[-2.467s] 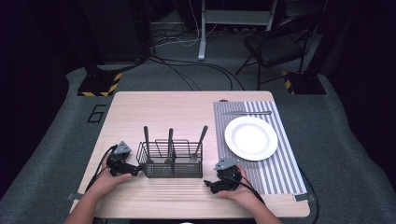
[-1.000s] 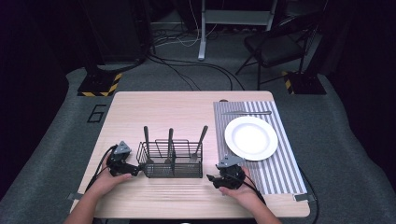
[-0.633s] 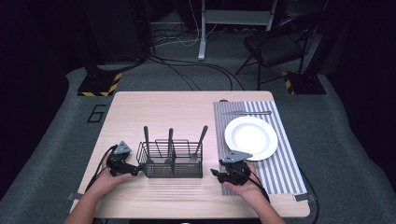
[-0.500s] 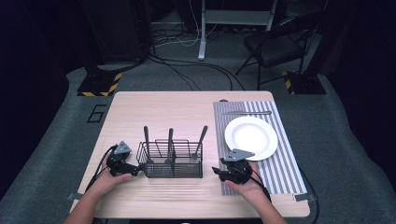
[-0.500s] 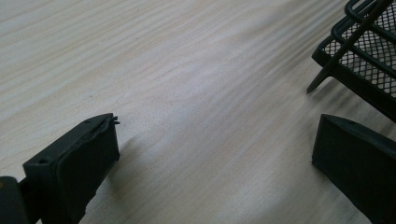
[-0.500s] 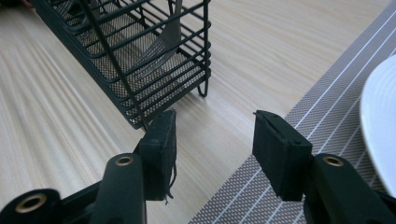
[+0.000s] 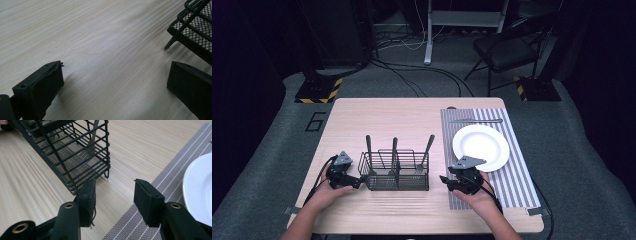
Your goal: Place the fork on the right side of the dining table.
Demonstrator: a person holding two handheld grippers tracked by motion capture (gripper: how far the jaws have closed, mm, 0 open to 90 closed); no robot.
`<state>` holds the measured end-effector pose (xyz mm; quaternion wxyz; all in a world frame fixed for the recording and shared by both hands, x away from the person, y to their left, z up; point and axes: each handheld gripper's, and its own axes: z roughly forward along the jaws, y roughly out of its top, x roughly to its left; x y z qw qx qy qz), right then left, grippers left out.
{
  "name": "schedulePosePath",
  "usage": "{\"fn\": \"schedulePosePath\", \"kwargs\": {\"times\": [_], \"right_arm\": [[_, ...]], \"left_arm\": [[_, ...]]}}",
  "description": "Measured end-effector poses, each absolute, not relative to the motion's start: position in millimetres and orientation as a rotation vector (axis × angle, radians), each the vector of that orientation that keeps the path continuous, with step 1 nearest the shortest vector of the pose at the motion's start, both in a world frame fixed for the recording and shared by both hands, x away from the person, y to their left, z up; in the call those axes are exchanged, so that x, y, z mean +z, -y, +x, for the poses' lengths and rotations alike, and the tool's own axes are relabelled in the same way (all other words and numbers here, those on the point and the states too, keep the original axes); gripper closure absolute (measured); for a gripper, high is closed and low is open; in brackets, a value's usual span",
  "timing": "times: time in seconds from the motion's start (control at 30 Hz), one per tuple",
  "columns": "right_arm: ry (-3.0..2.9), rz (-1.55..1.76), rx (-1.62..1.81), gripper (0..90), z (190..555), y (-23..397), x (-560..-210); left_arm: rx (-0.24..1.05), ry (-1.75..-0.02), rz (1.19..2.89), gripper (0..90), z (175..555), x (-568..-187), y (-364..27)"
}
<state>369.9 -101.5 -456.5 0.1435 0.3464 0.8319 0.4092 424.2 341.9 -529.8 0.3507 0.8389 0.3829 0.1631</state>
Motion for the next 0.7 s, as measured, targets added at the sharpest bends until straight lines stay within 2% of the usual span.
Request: {"fn": "schedulePosePath", "kwargs": {"times": [0.47,0.7], "right_arm": [[-2.409,1.024,1.212,54.0,383.6,96.4,-434.5],[-2.418,1.031,1.257,58.1,394.0,95.7,-416.1]], "left_arm": [[0.422,-0.991,2.173,0.2,424.3,-529.8,-341.9],[0.422,-0.991,2.173,0.2,424.3,-529.8,-341.9]]}}
